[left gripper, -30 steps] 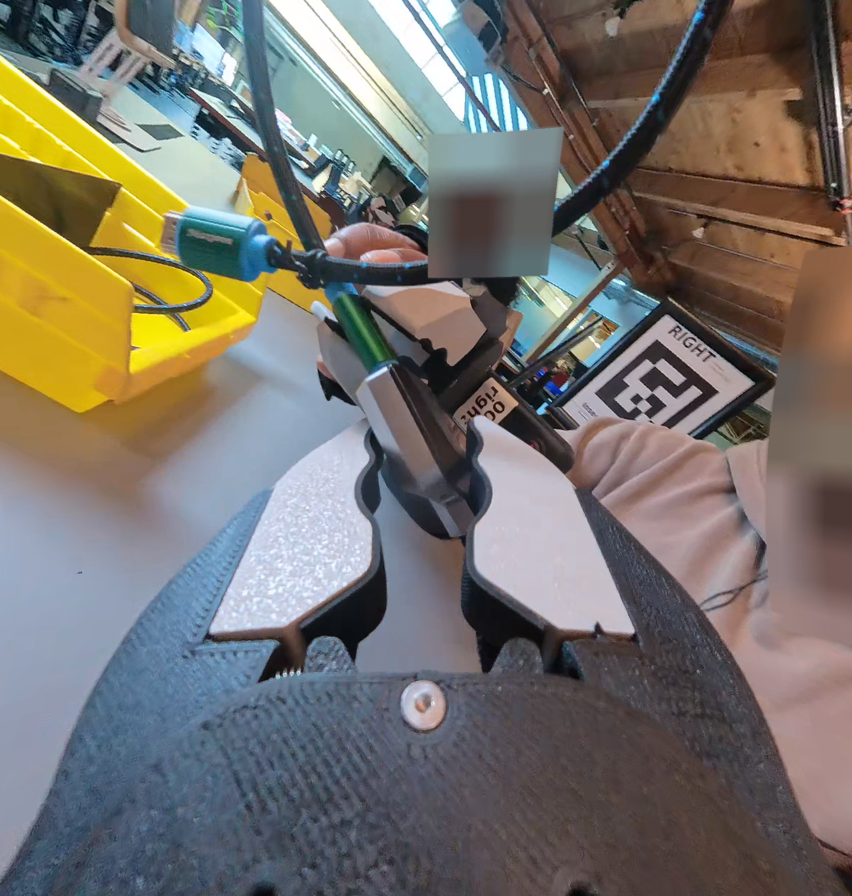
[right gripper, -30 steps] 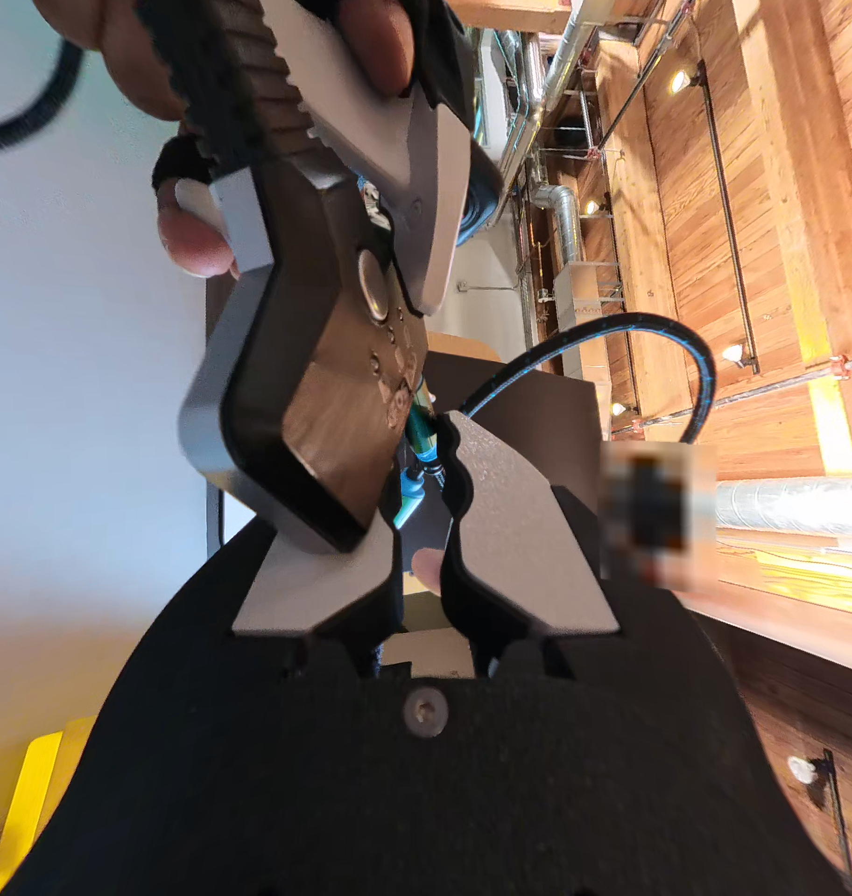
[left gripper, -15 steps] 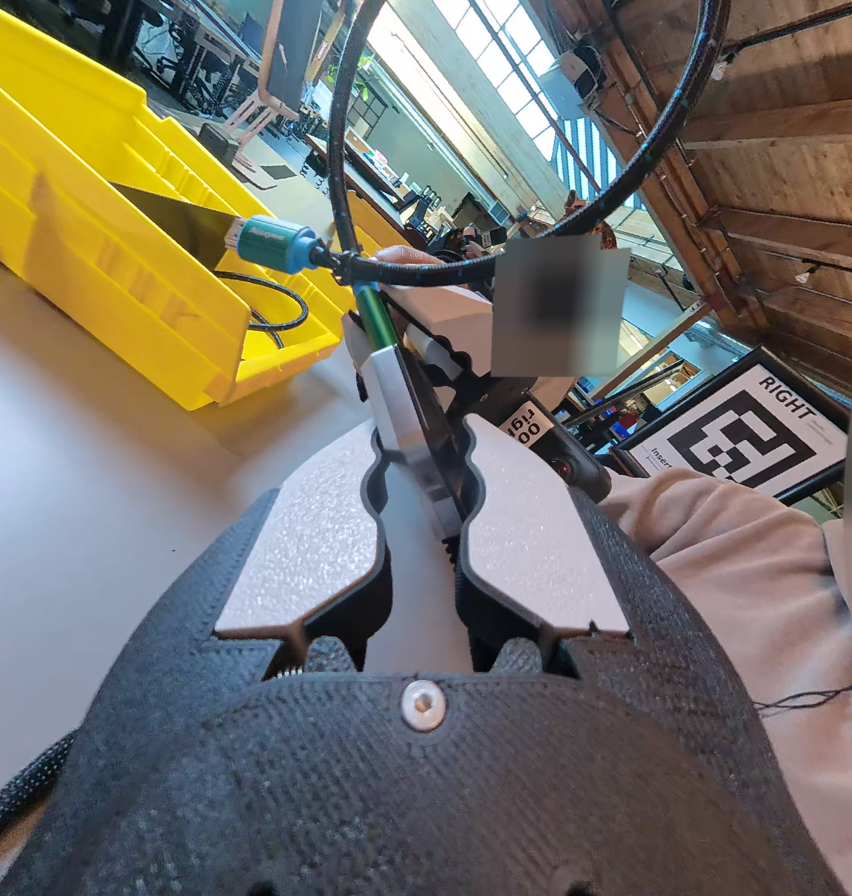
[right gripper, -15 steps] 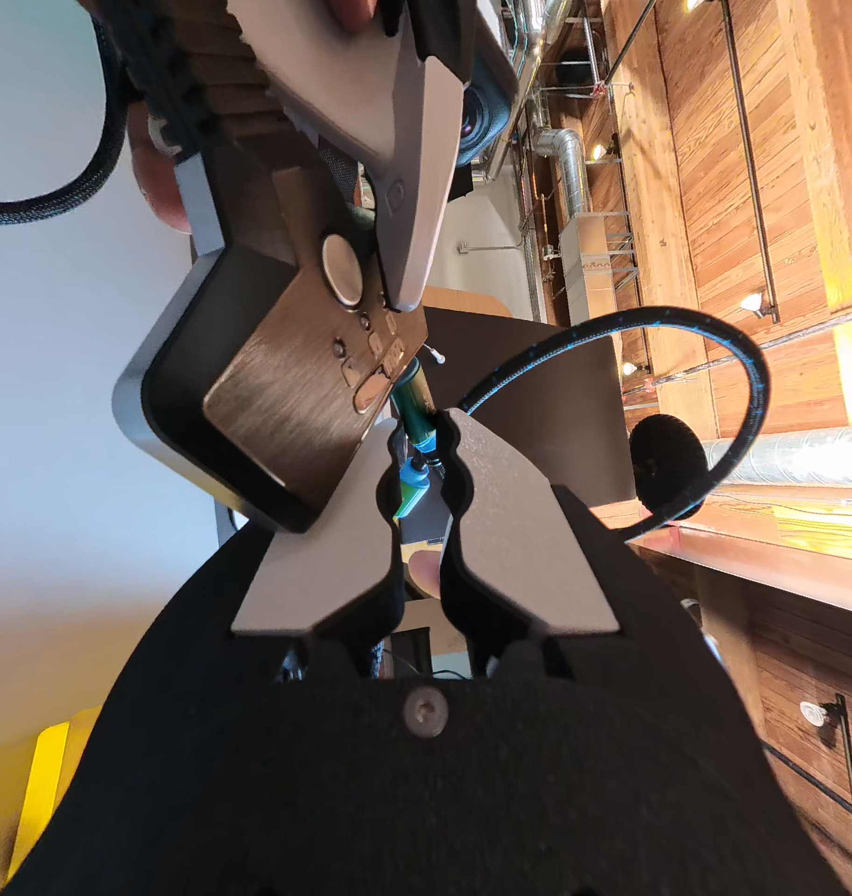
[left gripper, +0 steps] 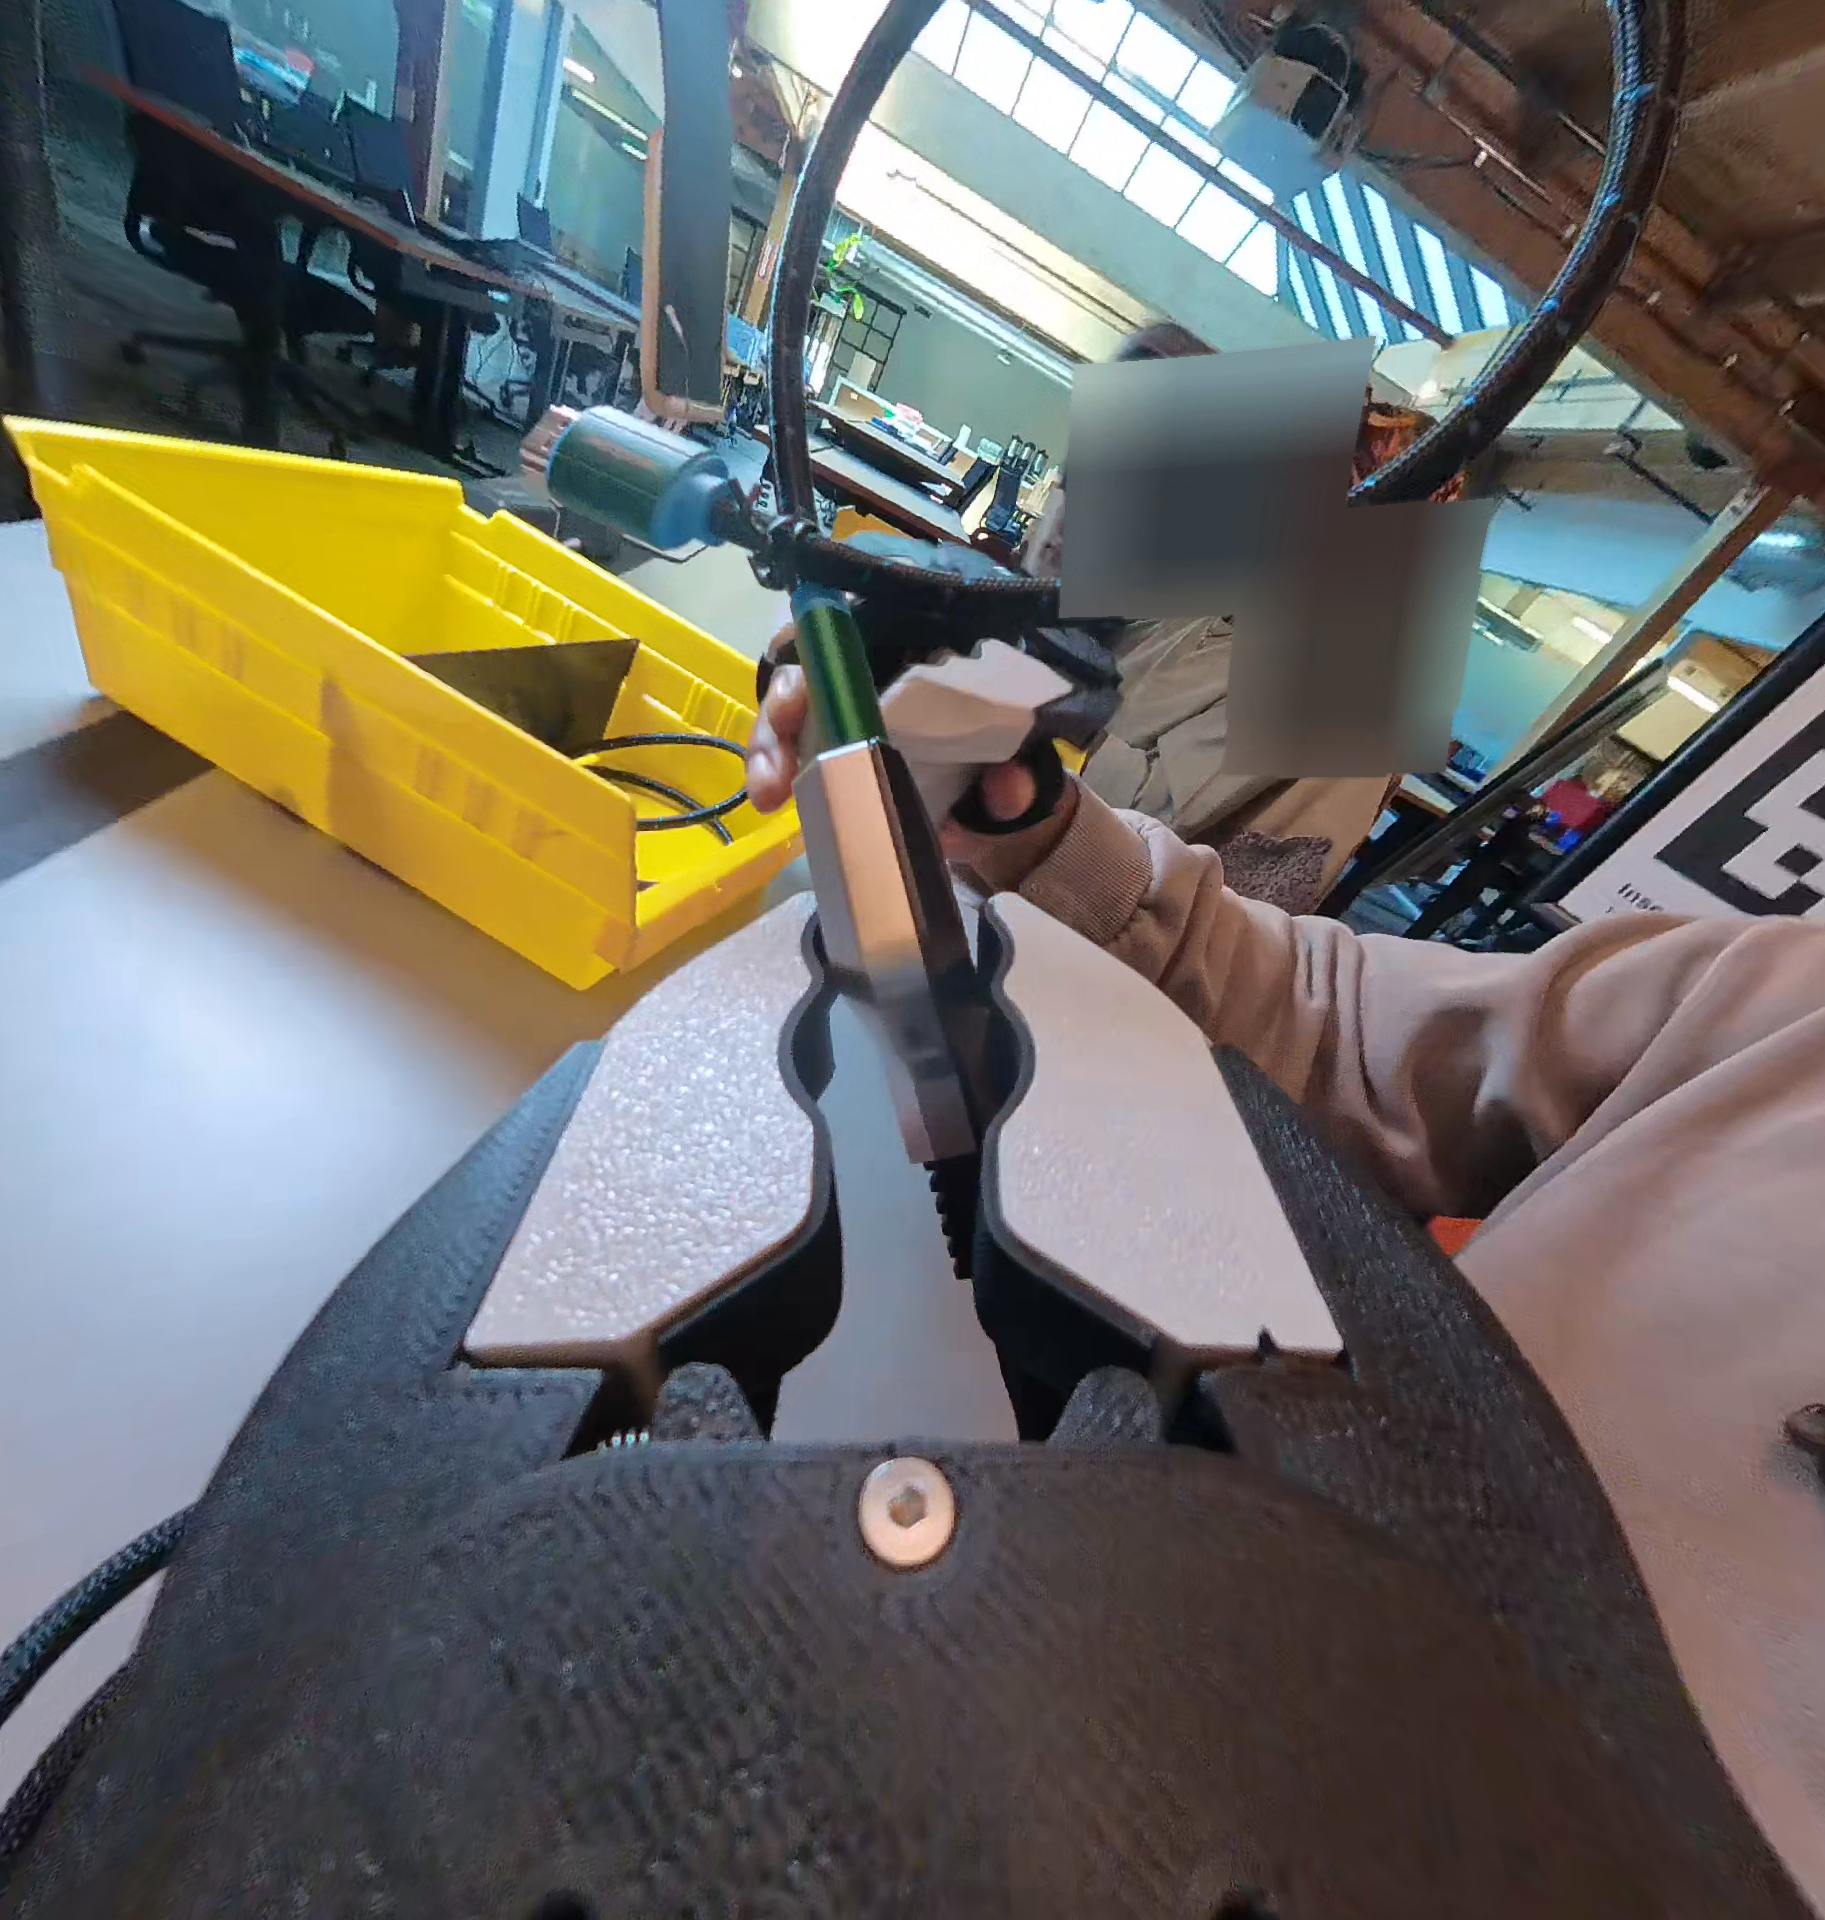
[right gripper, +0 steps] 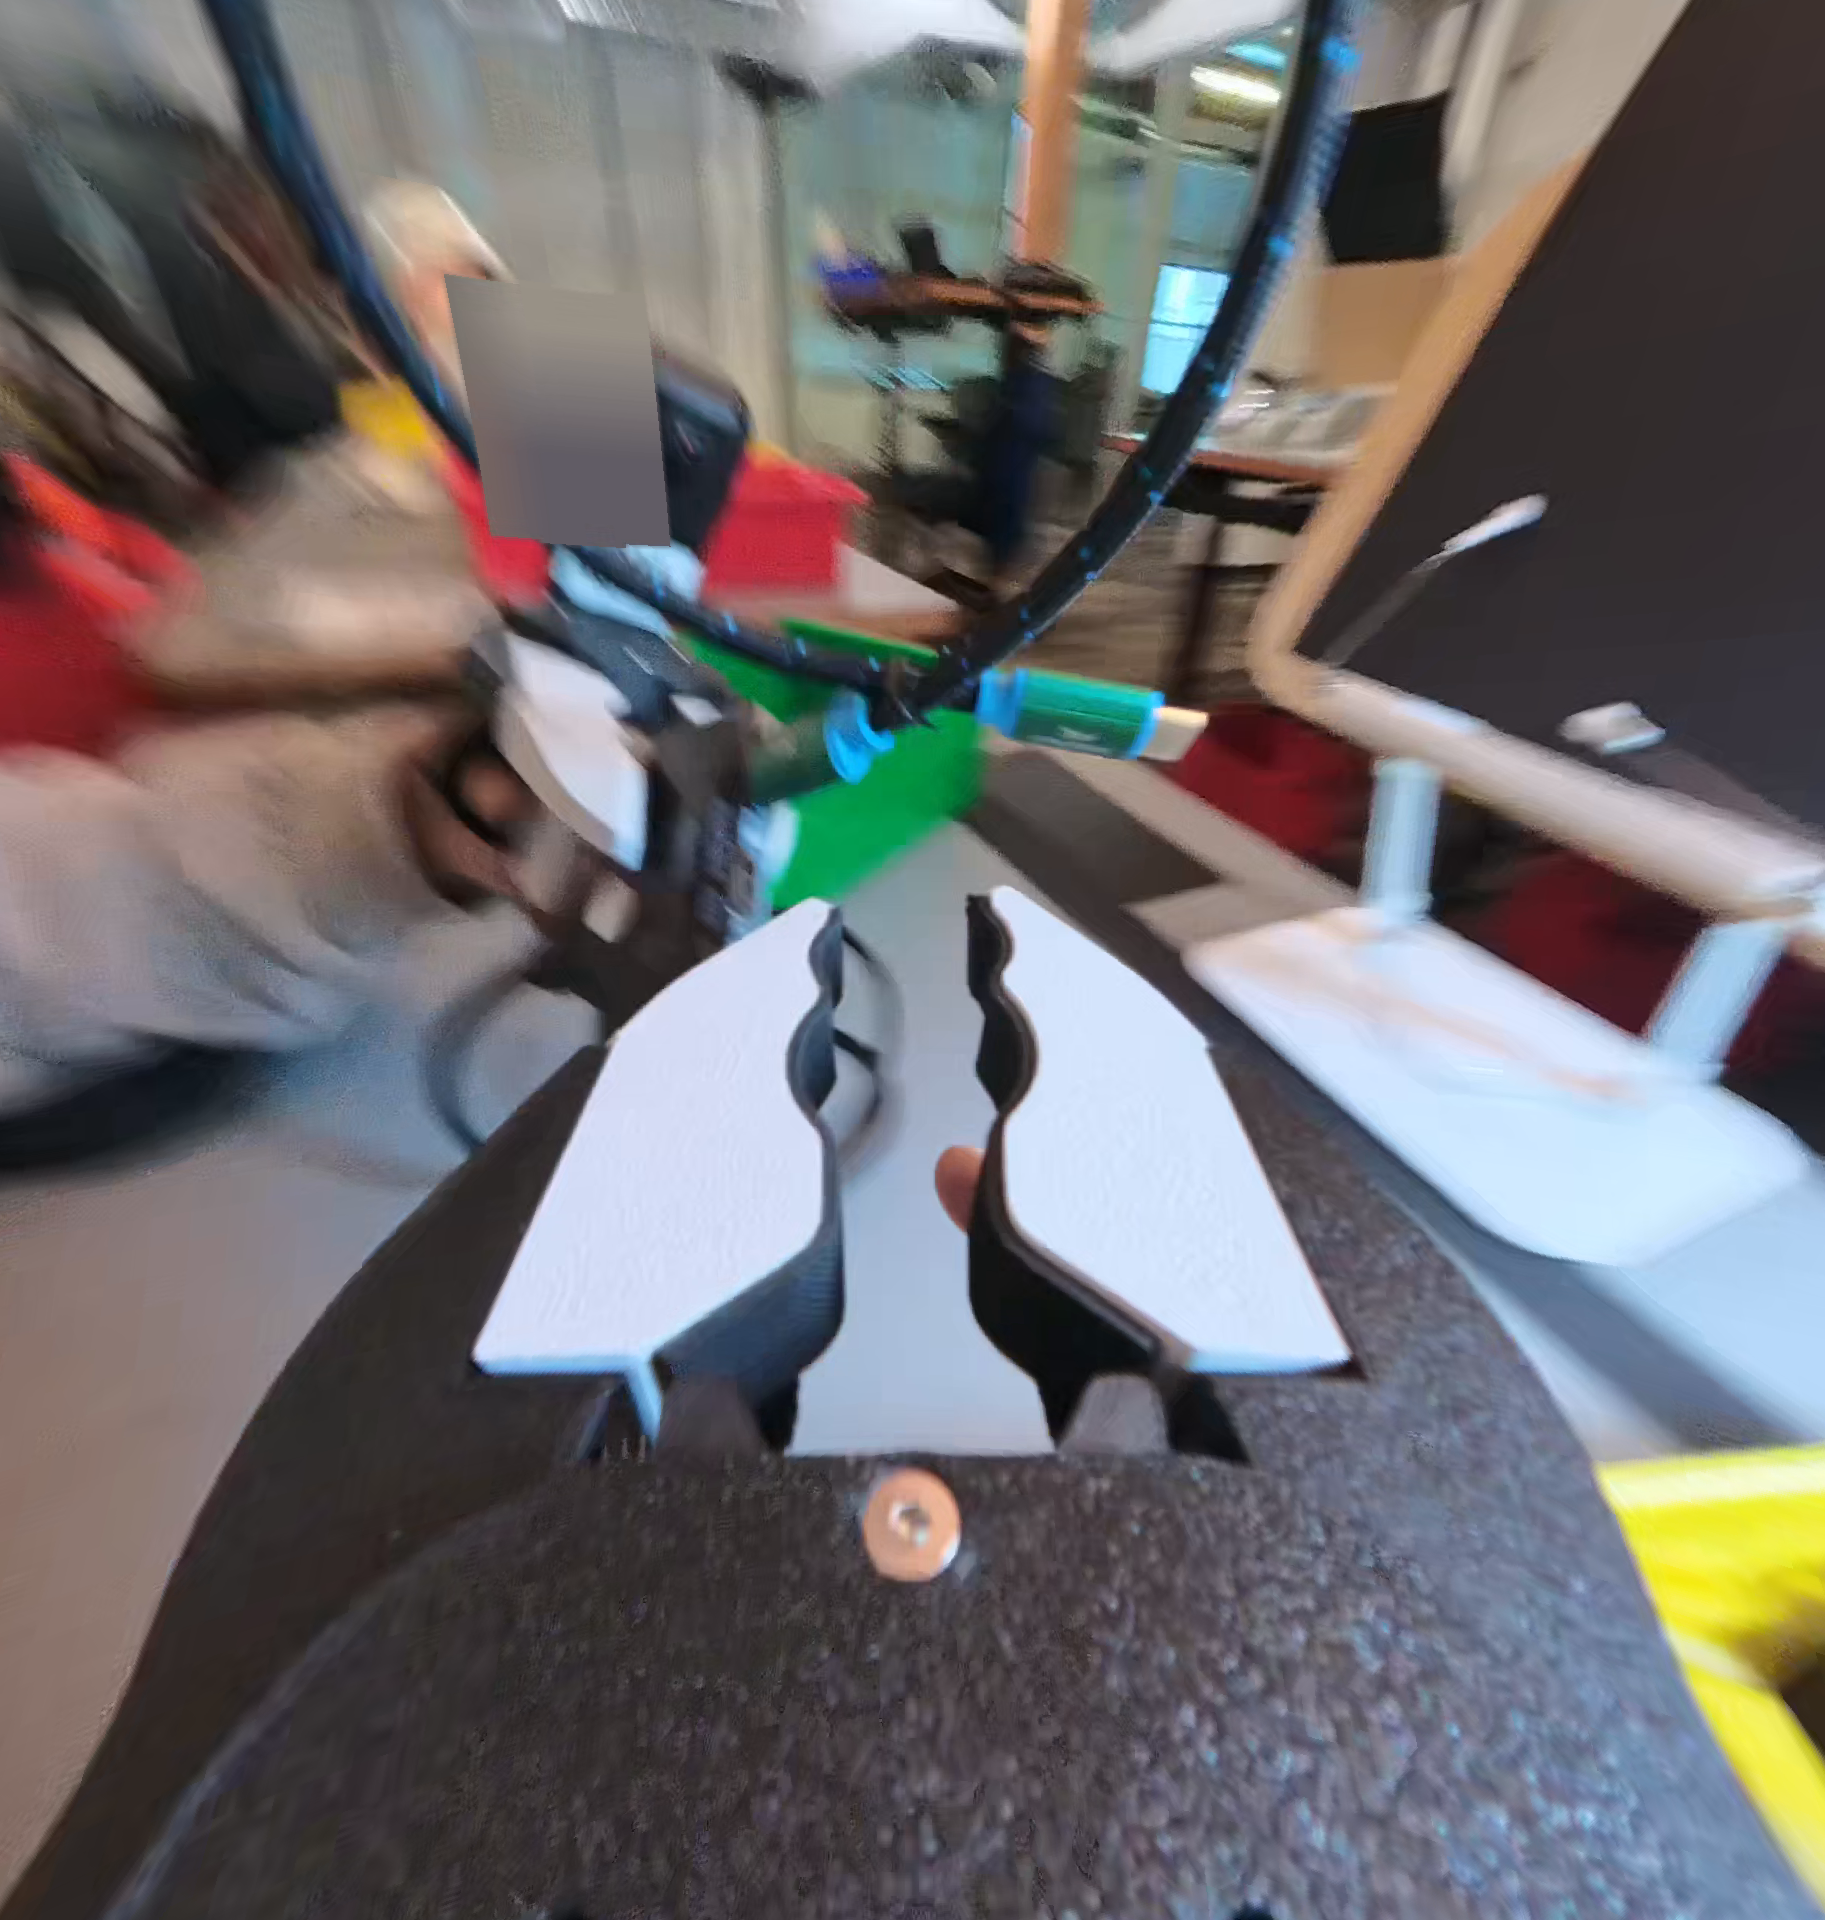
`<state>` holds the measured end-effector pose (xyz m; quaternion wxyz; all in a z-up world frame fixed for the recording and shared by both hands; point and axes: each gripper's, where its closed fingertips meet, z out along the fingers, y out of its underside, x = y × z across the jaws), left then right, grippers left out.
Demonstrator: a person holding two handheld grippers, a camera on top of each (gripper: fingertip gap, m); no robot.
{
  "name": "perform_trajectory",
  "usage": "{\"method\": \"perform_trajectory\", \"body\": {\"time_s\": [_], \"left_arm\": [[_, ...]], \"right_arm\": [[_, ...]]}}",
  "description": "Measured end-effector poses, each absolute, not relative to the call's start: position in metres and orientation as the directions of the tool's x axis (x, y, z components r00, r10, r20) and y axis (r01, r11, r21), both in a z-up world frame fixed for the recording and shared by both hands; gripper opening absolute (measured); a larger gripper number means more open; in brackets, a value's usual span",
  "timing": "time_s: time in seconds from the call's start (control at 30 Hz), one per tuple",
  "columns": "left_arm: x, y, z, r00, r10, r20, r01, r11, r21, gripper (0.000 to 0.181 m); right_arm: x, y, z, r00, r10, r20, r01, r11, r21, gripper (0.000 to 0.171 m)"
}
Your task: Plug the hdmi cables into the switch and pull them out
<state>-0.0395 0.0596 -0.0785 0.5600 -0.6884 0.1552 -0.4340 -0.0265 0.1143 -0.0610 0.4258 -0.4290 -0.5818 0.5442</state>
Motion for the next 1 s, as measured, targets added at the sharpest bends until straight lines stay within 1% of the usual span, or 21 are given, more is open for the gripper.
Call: {"method": "perform_trajectory", "body": {"time_s": [0.03, 0.07, 0.17, 0.23, 0.3, 0.37, 0.5, 0.53, 0.57, 0.6, 0.63, 0.67, 0.7, 0.73, 0.8, 0.83, 0.87, 0.9, 0.93, 0.97, 1.0], "left_arm": [[-0.037, 0.059, -0.077, 0.581, -0.71, 0.399, 0.263, -0.3, -0.917, 0.026], [-0.035, 0.058, -0.076, 0.583, -0.715, 0.385, 0.258, -0.287, -0.923, 0.025], [-0.021, 0.057, -0.078, 0.586, -0.737, 0.337, 0.203, -0.269, -0.941, 0.025], [-0.009, 0.056, -0.086, 0.6, -0.746, 0.288, 0.125, -0.269, -0.955, 0.026], [-0.009, 0.058, -0.086, 0.633, -0.728, 0.264, 0.101, -0.261, -0.96, 0.024], [-0.009, 0.059, -0.08, 0.629, -0.727, 0.276, 0.13, -0.251, -0.959, 0.023], [-0.012, 0.063, -0.07, 0.63, -0.722, 0.286, 0.181, -0.222, -0.958, 0.023], [-0.014, 0.063, -0.073, 0.625, -0.72, 0.301, 0.184, -0.239, -0.954, 0.022], [-0.024, 0.066, -0.088, 0.667, -0.684, 0.296, 0.145, -0.271, -0.952, 0.022], [-0.037, 0.068, -0.102, 0.691, -0.65, 0.316, 0.152, -0.296, -0.943, 0.022], [-0.045, 0.067, -0.105, 0.661, -0.645, 0.384, 0.221, -0.321, -0.921, 0.022], [-0.051, 0.066, -0.1, 0.638, -0.648, 0.416, 0.273, -0.314, -0.909, 0.022], [-0.054, 0.067, -0.092, 0.638, -0.653, 0.408, 0.291, -0.286, -0.913, 0.022], [-0.054, 0.067, -0.082, 0.644, -0.66, 0.386, 0.295, -0.251, -0.922, 0.022], [-0.05, 0.065, -0.07, 0.655, -0.676, 0.337, 0.264, -0.213, -0.941, 0.022], [-0.049, 0.064, -0.069, 0.676, -0.671, 0.304, 0.229, -0.201, -0.952, 0.022], [-0.049, 0.063, -0.069, 0.701, -0.659, 0.274, 0.198, -0.19, -0.962, 0.022], [-0.052, 0.062, -0.068, 0.719, -0.646, 0.257, 0.181, -0.182, -0.966, 0.022], [-0.055, 0.061, -0.067, 0.728, -0.636, 0.255, 0.183, -0.179, -0.967, 0.022], [-0.059, 0.061, -0.064, 0.732, -0.629, 0.264, 0.196, -0.176, -0.965, 0.022], [-0.063, 0.061, -0.061, 0.734, -0.621, 0.275, 0.214, -0.172, -0.962, 0.022]], "right_arm": [[-0.026, 0.106, -0.058, -0.34, 0.936, -0.096, 0.039, -0.088, -0.995, 0.027], [-0.027, 0.1, -0.058, -0.38, 0.91, -0.168, 0.052, -0.16, -0.986, 0.031], [-0.032, 0.075, -0.059, -0.482, 0.824, -0.299, 0.089, -0.293, -0.952, 0.035], [-0.035, 0.072, -0.052, -0.474, 0.83, -0.294, 0.057, -0.305, -0.951, 0.017], [-0.033, 0.072, -0.048, -0.463, 0.854, -0.237, 0.044, -0.244, -0.969, 0.015], [-0.029, 0.07, -0.038, -0.444, 0.876, -0.186, 0.001, -0.207, -0.978, 0.013], [-0.027, 0.074, -0.027, -0.453, 0.863, -0.224, -0.051, -0.276, -0.96, 0.011], [-0.022, 0.084, -0.013, -0.432, 0.869, -0.24, -0.141, -0.328, -0.934, 0.011], [-0.003, 0.107, 0.017, -0.44, 0.854, -0.276, -0.273, -0.42, -0.866, 0.011], [0.017, 0.126, 0.04, -0.42, 0.872, -0.251, -0.345, -0.409, -0.845, 0.011], [0.029, 0.135, 0.048, -0.33, 0.928, -0.171, -0.36, -0.291, -0.887, 0.012], [0.033, 0.144, 0.043, -0.207, 0.973, -0.1, -0.323, -0.164, -0.932, 0.012], [0.033, 0.157, 0.031, -0.097, 0.994, -0.053, -0.243, -0.075, -0.967, 0.012], [0.031, 0.175, 0.014, 0.003, 1.0, -0.003, -0.117, -0.003, -0.993, 0.012], [0.037, 0.226, -0.021, 0.251, 0.952, 0.178, 0.148, 0.143, -0.978, 0.011], [0.044, 0.247, -0.044, 0.301, 0.917, 0.26, 0.314, 0.162, -0.935, 0.012], [0.055, 0.265, -0.067, 0.32, 0.884, 0.34, 0.473, 0.162, -0.866, 0.011], [0.069, 0.28, -0.089, 0.318, 0.852, 0.416, 0.611, 0.152, -0.777, 0.011], [0.085, 0.289, -0.115, 0.284, 0.846, 0.451, 0.741, 0.106, -0.663, 0.012], [0.102, 0.294, -0.138, 0.255, 0.856, 0.45, 0.831, 0.044, -0.555, 0.012], [0.115, 0.299, -0.155, 0.251, 0.859, 0.447, 0.876, -0.005, -0.482, 0.013]]}}
